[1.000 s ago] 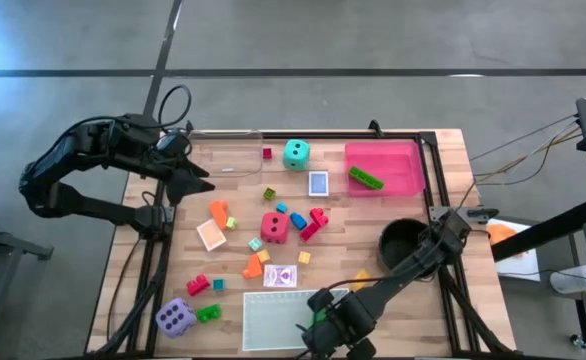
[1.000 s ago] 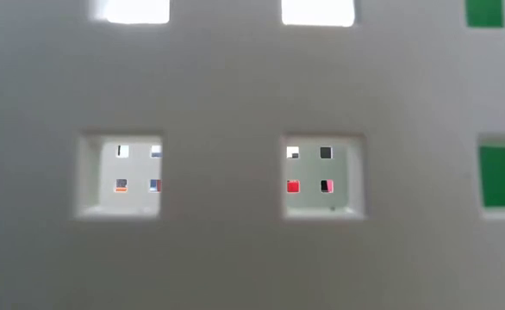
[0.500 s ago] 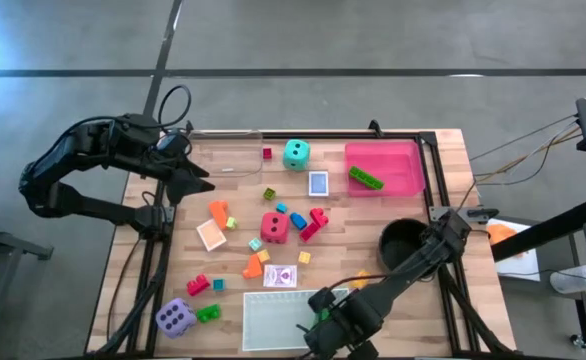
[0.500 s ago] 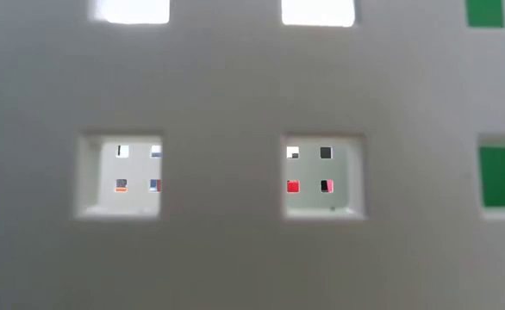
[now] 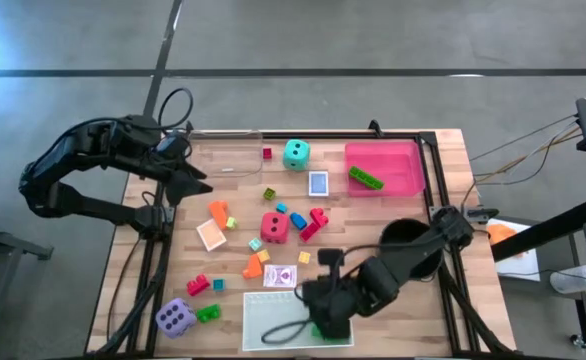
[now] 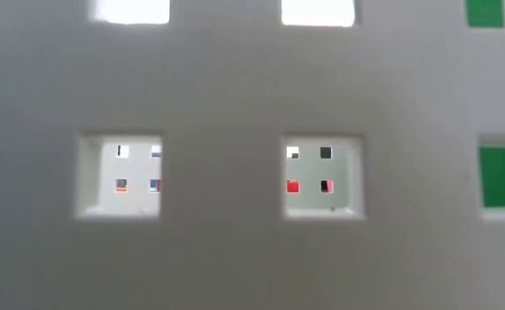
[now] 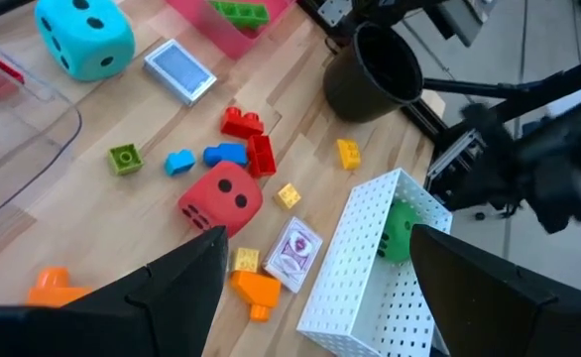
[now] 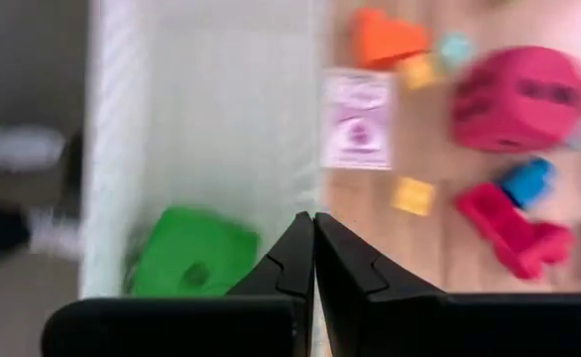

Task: Pick & Place Toys
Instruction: Put the orange game piece into the red bin

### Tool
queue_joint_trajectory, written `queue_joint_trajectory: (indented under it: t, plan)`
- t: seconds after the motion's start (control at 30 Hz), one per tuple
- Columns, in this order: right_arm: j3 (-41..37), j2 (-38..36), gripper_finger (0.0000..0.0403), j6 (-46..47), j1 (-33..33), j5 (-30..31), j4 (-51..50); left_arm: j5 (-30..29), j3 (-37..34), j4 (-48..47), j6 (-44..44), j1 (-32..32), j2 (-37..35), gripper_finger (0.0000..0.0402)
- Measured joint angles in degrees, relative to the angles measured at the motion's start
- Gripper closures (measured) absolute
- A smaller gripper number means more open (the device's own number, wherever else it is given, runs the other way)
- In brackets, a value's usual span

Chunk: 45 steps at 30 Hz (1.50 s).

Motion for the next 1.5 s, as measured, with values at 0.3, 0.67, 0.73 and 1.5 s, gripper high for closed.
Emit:
queue_joint_trajectory:
  t: [0.3, 0.67, 0.73, 1.5]
  plan:
    - [-0.4, -1.6, 0.0289, 5.8, -4.1, 0.9, -0.5, 0.0, -0.3, -2.6, 0.4, 0.0, 0.0, 0.0085]
    - [-3.7, -1.7, 0.008, -3.7, -12.5, 4.2, -0.5, 0.0, -9.2, -3.3, -7.4, 0.1, 0.0, 0.0085]
    - [-4.4, -1.7, 0.006, -3.8, -14.9, 5.4, -0.4, -0.3, -12.2, -3.2, -11.3, 0.1, 0.0, 0.0085]
    - [-32.9, -21.4, 0.0038, -1.2, -26.6, 7.0, 17.9, -5.1, -32.9, 6.3, -24.8, 9.0, 12.9, 0.0085]
